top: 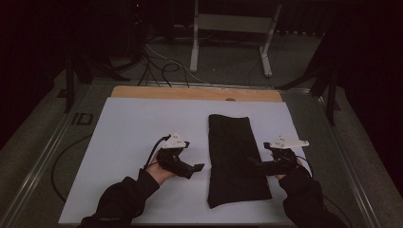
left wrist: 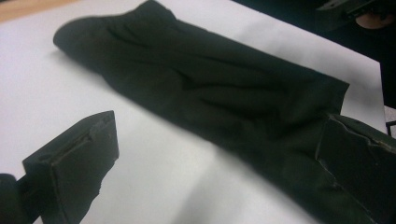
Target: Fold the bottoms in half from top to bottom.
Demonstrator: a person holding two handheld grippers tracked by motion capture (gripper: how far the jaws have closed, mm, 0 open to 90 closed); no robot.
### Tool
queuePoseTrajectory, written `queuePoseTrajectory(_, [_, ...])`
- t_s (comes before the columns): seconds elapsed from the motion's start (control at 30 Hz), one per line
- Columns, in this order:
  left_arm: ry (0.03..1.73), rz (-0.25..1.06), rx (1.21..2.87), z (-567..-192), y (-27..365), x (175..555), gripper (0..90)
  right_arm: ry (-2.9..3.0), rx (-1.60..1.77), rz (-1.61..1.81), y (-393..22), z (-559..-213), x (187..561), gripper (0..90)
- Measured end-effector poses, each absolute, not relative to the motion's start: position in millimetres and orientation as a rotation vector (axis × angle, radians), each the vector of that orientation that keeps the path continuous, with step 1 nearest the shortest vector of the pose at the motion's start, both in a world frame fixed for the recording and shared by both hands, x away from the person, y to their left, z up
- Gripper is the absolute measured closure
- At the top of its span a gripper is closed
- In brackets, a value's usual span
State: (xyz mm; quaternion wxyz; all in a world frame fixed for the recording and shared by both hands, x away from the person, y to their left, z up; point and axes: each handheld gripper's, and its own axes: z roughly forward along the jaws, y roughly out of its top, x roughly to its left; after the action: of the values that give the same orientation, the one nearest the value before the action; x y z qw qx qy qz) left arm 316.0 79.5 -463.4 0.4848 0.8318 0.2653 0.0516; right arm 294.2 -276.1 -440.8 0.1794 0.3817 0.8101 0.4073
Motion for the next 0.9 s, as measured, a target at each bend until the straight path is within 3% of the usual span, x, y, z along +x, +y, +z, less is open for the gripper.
queuePoseTrajectory(0.37, [0.713,0.12,2.04,-453,70,338,0.0,2.207,1.062,1.201,-277,-424,325,10.8])
queuePoseTrajectory(0.9, [0.789,0.135,2.049,-454,62,369,0.0,2.195,1.096,1.18,-275,-429,376,9.9])
